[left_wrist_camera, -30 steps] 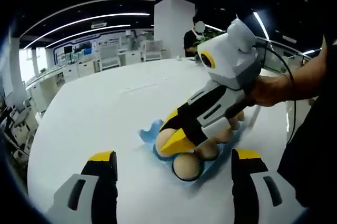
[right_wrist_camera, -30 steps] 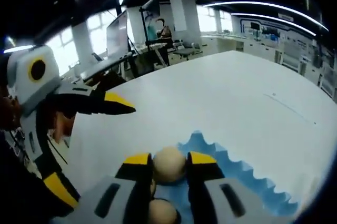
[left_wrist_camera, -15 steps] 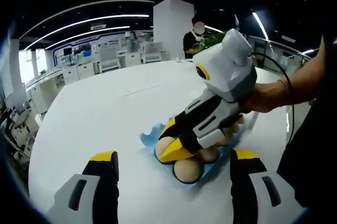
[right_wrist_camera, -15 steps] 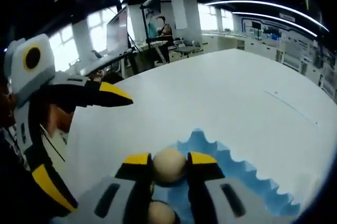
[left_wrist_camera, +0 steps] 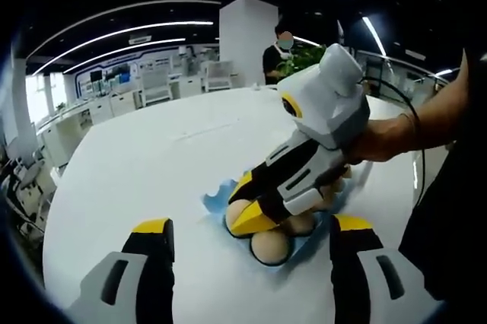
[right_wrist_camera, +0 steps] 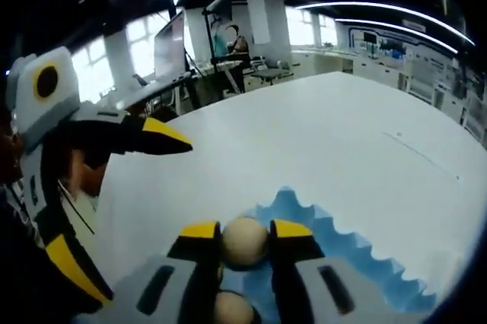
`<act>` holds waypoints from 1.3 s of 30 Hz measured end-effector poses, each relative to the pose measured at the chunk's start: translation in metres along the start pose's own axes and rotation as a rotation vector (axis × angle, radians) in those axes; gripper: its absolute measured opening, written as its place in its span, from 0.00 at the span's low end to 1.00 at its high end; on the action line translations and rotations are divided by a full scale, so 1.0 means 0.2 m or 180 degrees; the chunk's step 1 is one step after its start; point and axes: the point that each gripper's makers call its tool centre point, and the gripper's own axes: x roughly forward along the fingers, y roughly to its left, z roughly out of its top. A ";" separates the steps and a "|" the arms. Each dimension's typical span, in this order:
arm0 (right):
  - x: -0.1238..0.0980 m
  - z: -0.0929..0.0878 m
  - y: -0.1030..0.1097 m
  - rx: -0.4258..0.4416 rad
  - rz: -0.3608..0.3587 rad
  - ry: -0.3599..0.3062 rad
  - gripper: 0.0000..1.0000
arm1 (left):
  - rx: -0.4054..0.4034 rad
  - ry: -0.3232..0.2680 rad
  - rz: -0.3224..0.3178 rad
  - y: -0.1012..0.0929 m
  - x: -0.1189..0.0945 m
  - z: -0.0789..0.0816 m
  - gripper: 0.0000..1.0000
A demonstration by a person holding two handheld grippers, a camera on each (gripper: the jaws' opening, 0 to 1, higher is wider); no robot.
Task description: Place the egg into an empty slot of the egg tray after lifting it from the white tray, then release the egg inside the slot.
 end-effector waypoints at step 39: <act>-0.67 -0.21 -0.40 0.0846 -0.1017 -0.0535 0.22 | 0.0063 -0.0027 -0.0123 -0.06 0.02 0.01 0.81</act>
